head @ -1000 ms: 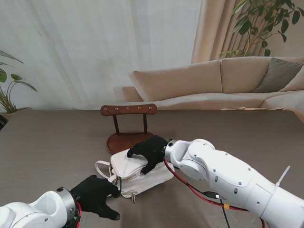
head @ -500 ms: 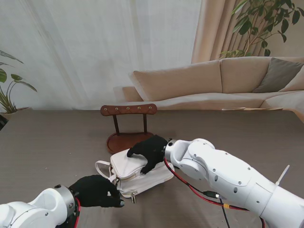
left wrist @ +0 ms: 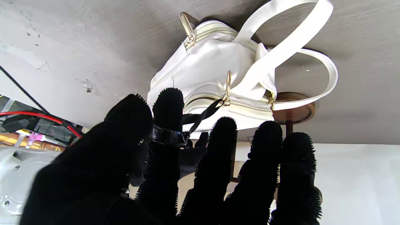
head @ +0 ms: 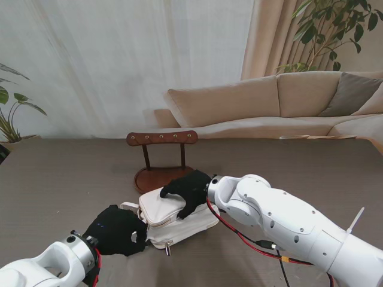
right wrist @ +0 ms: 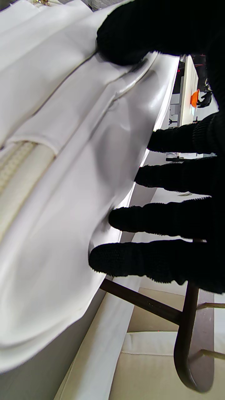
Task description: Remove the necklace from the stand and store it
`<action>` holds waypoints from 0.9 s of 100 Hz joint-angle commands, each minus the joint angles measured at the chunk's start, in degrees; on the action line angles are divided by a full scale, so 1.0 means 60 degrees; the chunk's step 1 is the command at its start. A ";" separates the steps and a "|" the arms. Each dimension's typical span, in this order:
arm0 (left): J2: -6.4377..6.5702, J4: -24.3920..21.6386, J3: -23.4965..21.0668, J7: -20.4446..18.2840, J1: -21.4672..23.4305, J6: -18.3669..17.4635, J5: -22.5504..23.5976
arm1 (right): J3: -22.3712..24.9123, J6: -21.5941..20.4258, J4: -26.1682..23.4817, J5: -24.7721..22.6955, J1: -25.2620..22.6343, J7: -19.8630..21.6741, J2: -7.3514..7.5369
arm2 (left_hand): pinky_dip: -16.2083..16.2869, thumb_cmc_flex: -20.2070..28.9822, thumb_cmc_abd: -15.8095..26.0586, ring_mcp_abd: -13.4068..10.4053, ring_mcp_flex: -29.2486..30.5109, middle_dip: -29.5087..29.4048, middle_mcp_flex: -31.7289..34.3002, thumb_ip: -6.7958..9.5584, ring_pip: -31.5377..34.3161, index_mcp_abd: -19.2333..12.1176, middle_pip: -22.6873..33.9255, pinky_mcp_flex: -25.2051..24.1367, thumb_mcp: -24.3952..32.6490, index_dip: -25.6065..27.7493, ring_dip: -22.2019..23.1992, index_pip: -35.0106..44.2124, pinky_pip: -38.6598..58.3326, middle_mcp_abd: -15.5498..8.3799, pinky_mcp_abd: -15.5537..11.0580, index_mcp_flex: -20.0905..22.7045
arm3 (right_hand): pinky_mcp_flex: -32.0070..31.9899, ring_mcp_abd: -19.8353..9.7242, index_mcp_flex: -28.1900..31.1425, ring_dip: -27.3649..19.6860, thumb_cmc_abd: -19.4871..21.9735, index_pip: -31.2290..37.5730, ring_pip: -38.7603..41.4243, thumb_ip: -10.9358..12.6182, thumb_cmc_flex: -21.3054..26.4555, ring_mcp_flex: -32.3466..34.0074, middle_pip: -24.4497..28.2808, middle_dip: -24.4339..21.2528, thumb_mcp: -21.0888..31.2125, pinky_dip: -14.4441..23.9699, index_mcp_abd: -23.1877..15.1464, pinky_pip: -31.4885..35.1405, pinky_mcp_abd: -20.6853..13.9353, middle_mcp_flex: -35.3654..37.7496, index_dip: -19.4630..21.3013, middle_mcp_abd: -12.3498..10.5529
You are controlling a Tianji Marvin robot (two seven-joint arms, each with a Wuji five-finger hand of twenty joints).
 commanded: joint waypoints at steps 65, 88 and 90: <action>-0.0173 -0.0265 0.0026 0.0288 0.0497 0.0447 0.1110 | -0.0269 -0.0055 0.0495 -0.0154 -0.0309 0.0445 0.0169 | 0.0219 -0.2318 0.1364 0.0331 -0.2222 -0.0176 -0.3234 0.0341 -0.0853 0.2031 -0.0733 -0.1495 -0.0833 -0.1478 -0.1059 -0.6122 -0.2041 0.0499 -0.0388 -0.5258 | -0.4510 0.0331 0.2220 0.0173 0.0864 0.1784 0.0156 0.0408 0.0309 0.0410 0.1068 0.0507 0.0654 -0.0180 0.0326 0.0150 0.0040 0.1275 0.0923 0.0366; -0.0237 -0.0185 -0.0077 0.0925 0.0600 0.0471 0.0672 | -0.0282 -0.0048 0.0483 -0.0133 -0.0318 0.0430 0.0160 | 0.0079 -0.2326 0.1770 0.0405 -0.2539 -0.0223 -0.3107 0.0502 -0.0960 0.2139 -0.0746 -0.1674 -0.1493 -0.1356 -0.1141 -0.5957 -0.2363 0.0541 -0.0354 -0.4738 | -0.4512 0.0347 0.2152 0.0174 0.0749 0.1752 0.0142 0.0405 0.0124 0.0384 0.1056 0.0504 0.0643 -0.0180 0.0321 0.0152 0.0057 0.1233 0.0912 0.0441; -0.0241 -0.0171 -0.0089 0.0974 0.0598 0.0459 0.0603 | -0.0282 -0.0051 0.0483 -0.0128 -0.0318 0.0429 0.0159 | 0.0060 -0.2331 0.1772 0.0390 -0.2612 -0.0228 -0.3099 0.0502 -0.0988 0.2167 -0.0751 -0.1705 -0.1517 -0.1344 -0.1154 -0.5928 -0.2405 0.0516 -0.0365 -0.4658 | -0.4513 0.0342 0.2136 0.0174 0.0699 0.1739 0.0134 0.0419 0.0004 0.0372 0.1058 0.0504 0.0768 -0.0180 0.0298 0.0152 0.0073 0.1224 0.0904 0.0442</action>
